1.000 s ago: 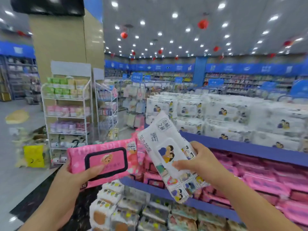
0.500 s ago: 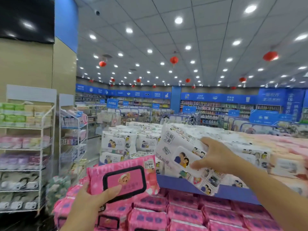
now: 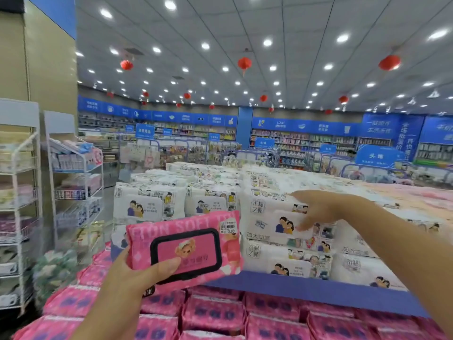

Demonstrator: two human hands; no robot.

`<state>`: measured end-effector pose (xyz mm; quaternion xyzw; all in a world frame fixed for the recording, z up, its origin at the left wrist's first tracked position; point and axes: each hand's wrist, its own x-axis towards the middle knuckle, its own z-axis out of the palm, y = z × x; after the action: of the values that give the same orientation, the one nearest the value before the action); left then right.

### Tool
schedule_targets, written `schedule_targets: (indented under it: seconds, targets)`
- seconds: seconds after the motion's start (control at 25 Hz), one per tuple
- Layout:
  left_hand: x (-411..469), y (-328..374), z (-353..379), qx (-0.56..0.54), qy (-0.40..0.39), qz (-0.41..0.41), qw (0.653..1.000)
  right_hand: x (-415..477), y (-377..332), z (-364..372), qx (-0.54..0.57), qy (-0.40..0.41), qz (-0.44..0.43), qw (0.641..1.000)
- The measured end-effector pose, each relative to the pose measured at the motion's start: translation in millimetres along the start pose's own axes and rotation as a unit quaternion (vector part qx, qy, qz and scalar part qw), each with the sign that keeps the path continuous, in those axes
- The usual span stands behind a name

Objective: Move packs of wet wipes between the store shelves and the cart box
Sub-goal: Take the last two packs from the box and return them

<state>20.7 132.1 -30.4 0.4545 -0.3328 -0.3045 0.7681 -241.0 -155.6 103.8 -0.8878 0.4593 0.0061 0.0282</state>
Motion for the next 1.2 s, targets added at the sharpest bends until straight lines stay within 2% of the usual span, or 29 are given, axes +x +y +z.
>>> schedule_targets:
  seconds: [0.12, 0.24, 0.36, 0.48, 0.6, 0.68, 0.76, 0.88, 1.08, 1.2]
  targets:
    - [12, -12, 3, 0.013, -0.022, -0.005, 1.000, 7, 1, -5, -0.030, -0.015, -0.003, 0.999]
    - [13, -19, 16, 0.028, -0.047, -0.018, 0.998, -3, -10, 2, -0.026, 0.074, -0.029, 0.997]
    - [3, -22, 28, 0.044, -0.056, -0.013, 0.997, -39, -28, 24, 0.093, 0.165, -0.105, 0.976]
    - [-4, -27, 49, 0.050, -0.085, -0.016, 0.995, -81, -23, 59, 0.251, 0.229, -0.148, 0.929]
    - [-16, -42, 90, 0.039, -0.132, -0.030, 0.990, -116, 1, 93, 0.519, 0.166, -0.118, 0.830]
    - [-21, -60, 120, 0.035, -0.162, -0.046, 0.985, -139, 28, 113, 0.610, 0.116, -0.086, 0.779]
    - [-30, -87, 159, 0.052, -0.182, -0.062, 0.980, -167, 64, 133, 0.647, 0.097, -0.067, 0.753]
    - [-57, -126, 228, 0.071, -0.205, -0.088, 0.972, -207, 129, 158, 0.670, 0.122, -0.047, 0.730]
    - [-103, -189, 338, 0.116, -0.272, -0.121, 0.948, -257, 246, 200, 0.682, 0.140, 0.030, 0.717]
    - [-128, -224, 383, 0.158, -0.272, -0.145, 0.938, -277, 299, 225, 0.666, 0.134, 0.051, 0.732]
